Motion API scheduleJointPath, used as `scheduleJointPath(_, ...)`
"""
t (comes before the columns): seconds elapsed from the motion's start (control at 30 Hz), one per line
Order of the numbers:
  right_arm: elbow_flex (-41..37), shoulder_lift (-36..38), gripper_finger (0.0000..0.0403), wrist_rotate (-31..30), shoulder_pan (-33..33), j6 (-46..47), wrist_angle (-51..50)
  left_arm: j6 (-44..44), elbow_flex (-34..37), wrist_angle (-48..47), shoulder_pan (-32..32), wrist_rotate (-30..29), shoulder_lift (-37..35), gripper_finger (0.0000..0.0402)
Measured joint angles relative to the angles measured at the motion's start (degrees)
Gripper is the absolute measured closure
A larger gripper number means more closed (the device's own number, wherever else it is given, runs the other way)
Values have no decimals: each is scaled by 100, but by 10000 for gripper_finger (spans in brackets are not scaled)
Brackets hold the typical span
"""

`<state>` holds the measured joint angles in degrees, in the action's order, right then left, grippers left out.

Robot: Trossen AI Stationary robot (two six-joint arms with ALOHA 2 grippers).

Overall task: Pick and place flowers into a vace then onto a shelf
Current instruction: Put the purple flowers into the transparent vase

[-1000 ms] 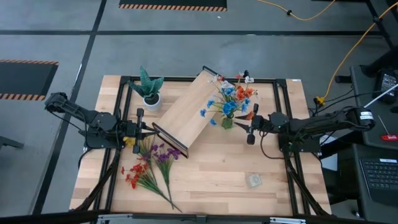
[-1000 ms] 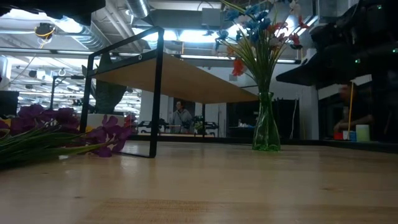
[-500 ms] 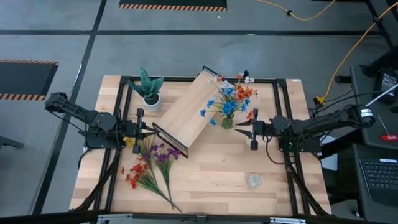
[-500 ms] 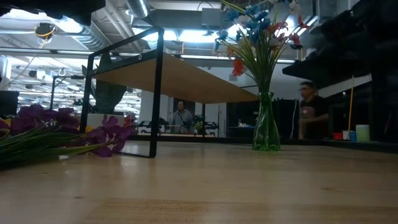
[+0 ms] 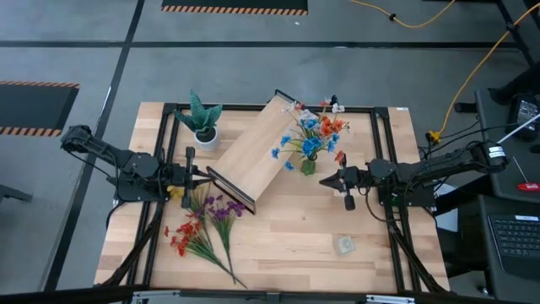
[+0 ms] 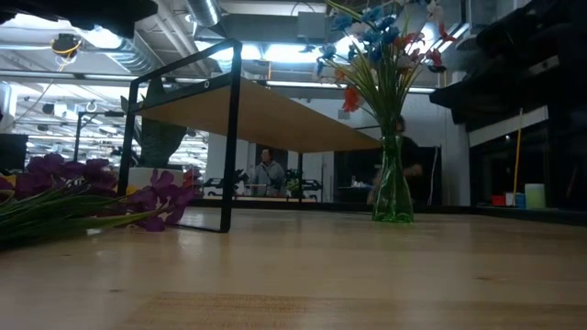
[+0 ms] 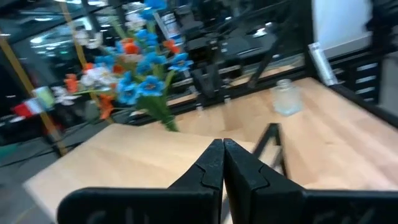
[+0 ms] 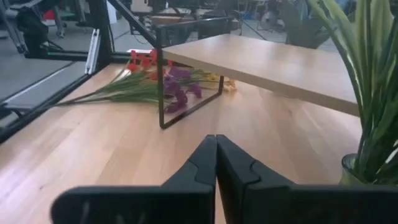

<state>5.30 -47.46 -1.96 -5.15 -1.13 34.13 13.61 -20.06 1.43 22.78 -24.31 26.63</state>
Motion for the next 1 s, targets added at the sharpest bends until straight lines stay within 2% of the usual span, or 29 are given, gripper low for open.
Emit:
scheduleJointPath(0.17,0,0,400,-118,0,35,2,-232,1,-2,1,287,0,398)
scheduleJointPath(0.37,0,-2,401,-127,-128,187,-3,-748,-3,-290,1,-303,289,399)
scheduleJointPath(0.57,2,-4,401,-284,-598,370,-222,-1850,-180,-324,92,-388,1006,400)
scheduleJointPath(0.67,2,-4,401,-514,-762,393,-457,-1939,-590,-309,271,-741,1534,400)
scheduleJointPath(0.8,2,-4,401,-525,-942,392,-637,-2282,-1448,-634,607,-985,2302,400)
scheduleJointPath(0.93,2,-2,401,-517,-1109,261,-650,-3029,-2617,-1943,963,-1677,3154,400)
scheduleJointPath(1.0,2,-2,401,-509,-1165,140,-651,-3675,-3276,-2728,1078,-1923,3570,400)
